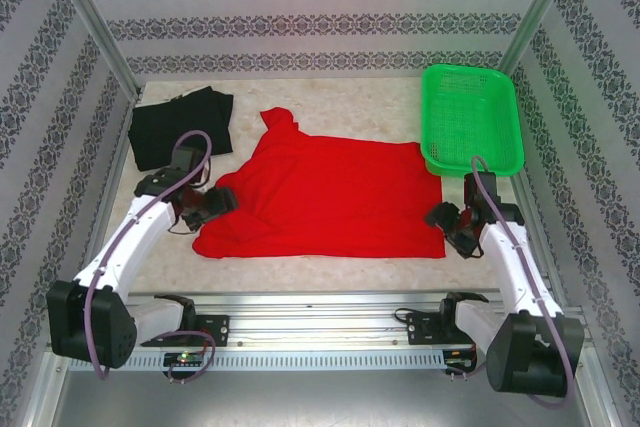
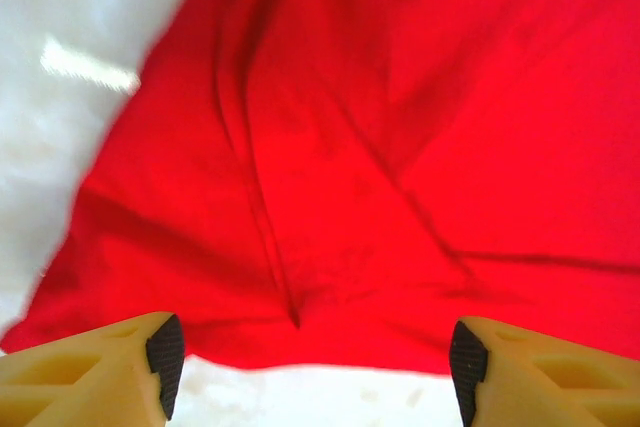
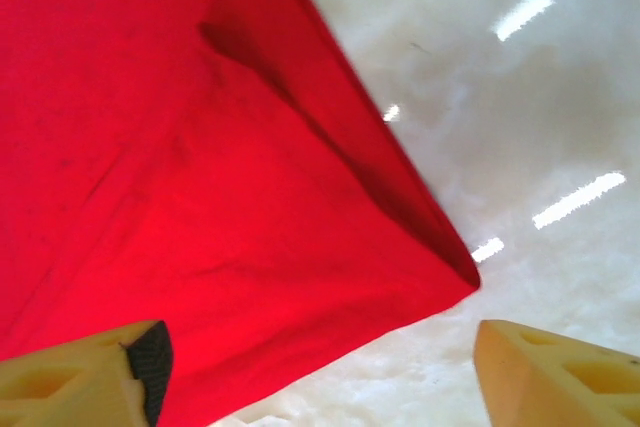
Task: Fold and stack the t-shirts
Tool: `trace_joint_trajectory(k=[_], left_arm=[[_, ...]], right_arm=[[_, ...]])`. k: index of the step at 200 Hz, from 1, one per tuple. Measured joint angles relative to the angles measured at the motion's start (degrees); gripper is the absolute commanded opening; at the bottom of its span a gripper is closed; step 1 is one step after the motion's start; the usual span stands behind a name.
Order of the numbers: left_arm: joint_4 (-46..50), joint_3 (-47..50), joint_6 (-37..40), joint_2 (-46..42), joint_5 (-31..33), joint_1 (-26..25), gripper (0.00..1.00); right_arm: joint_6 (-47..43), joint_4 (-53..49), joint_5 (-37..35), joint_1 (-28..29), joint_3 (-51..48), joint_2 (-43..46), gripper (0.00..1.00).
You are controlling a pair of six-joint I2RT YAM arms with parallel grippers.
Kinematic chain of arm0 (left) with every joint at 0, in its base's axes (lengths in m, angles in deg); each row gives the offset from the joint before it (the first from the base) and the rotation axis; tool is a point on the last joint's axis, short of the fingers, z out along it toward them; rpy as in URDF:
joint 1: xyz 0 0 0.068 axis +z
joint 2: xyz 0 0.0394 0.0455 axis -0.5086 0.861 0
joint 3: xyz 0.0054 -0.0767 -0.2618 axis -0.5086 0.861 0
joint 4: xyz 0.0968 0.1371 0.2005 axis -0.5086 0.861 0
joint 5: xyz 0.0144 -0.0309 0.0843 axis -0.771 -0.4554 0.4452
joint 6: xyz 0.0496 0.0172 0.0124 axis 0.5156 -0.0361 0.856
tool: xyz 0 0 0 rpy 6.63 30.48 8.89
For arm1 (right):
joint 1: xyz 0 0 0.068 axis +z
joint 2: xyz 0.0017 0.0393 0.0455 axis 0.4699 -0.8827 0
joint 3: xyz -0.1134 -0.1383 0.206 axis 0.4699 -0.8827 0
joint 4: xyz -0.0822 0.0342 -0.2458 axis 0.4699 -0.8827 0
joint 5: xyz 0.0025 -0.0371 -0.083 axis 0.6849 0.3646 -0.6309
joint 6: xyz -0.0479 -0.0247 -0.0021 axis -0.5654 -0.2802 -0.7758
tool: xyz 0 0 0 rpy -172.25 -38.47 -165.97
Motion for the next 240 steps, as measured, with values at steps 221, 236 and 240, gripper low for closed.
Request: trace_joint_trajectory(k=[221,236,240], left_arm=[[-14.8,4.2,-13.3,18.2,-6.0,-5.8,0.0],[-14.8,4.0,-13.1,18.2,-5.9,-5.8,0.0],[-14.8,3.8,-13.1,18.2,-5.9,-5.8,0.0]], right_arm=[[-15.7,9.2,3.2,4.9,7.2,-14.1,0.9],[-16.5,9.2,2.4,4.9,8.0,-15.2,0.9],[-16.6,9.1,2.0,4.9,8.3,-15.6,0.9]])
